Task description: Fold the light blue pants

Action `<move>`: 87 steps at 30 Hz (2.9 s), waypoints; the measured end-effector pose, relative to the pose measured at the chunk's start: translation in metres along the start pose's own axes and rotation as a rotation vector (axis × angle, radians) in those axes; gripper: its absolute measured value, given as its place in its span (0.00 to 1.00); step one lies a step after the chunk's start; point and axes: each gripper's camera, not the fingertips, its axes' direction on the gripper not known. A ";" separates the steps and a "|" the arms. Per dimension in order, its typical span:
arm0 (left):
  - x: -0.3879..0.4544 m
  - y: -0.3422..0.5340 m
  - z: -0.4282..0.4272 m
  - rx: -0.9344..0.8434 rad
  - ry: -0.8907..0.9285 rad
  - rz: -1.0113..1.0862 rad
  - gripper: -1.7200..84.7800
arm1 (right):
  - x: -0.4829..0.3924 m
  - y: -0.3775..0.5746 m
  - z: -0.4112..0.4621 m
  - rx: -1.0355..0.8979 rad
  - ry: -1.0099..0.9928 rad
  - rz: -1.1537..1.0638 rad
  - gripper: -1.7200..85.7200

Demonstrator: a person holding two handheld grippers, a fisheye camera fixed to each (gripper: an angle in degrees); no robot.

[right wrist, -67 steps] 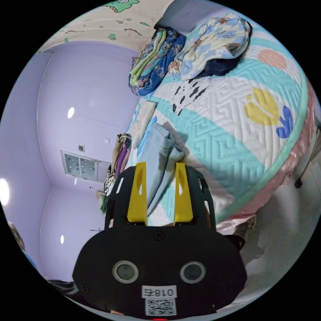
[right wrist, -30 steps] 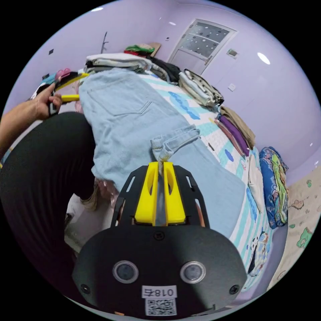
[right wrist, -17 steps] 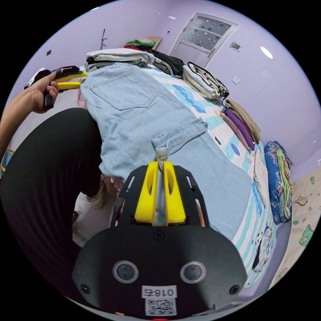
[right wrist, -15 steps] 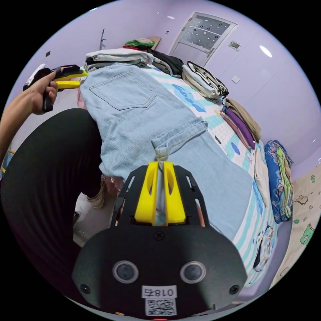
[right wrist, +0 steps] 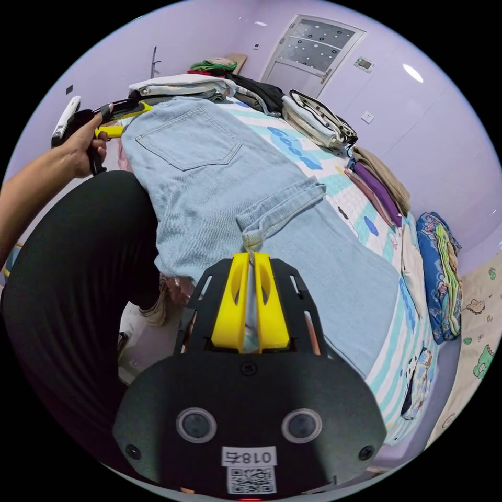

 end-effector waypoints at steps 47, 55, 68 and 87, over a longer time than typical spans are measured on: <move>0.572 0.227 0.113 -0.453 0.567 0.948 0.18 | 0.413 0.232 -0.361 0.291 -0.350 0.924 0.13; 0.444 0.054 0.202 -0.515 0.285 0.479 0.20 | 0.501 0.231 -0.330 0.259 -0.863 1.124 0.18; 0.416 0.015 0.366 -0.891 0.576 0.263 0.21 | 0.484 0.269 -0.416 0.273 -1.020 1.219 0.21; 0.432 0.005 0.415 -0.956 0.636 0.171 0.10 | 0.386 0.208 -0.498 0.196 -0.894 1.175 0.20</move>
